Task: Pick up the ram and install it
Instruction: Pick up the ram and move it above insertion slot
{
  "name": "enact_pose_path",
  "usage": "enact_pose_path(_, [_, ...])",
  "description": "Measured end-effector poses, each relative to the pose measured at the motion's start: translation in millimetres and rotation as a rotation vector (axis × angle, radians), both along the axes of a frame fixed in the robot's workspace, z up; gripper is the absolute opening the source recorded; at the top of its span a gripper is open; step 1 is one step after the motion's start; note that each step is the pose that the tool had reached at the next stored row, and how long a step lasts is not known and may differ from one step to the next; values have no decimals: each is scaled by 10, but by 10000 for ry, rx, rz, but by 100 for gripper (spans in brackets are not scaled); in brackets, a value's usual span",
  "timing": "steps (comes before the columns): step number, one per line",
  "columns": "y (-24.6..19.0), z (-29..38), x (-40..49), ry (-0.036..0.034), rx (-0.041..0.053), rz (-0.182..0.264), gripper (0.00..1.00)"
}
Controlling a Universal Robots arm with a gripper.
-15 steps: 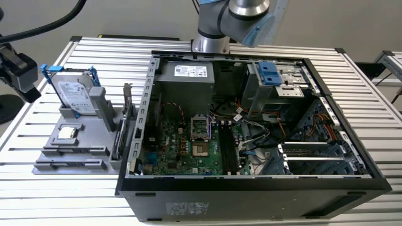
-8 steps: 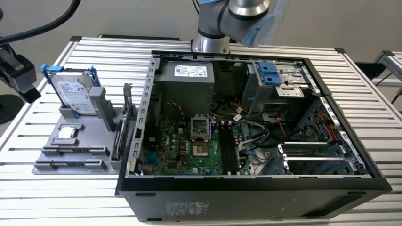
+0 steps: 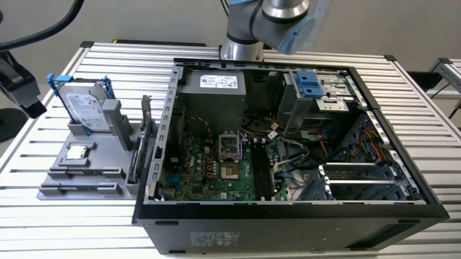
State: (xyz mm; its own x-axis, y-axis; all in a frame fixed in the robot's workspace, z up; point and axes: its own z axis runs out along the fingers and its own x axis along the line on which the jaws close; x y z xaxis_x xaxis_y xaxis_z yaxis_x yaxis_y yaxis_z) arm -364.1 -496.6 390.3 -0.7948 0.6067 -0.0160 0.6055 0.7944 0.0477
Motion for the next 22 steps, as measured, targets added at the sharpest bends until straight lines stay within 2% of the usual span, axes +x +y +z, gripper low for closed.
enact_pose_path(22, [0, -1, -29, 0, 0, -2220, 0])
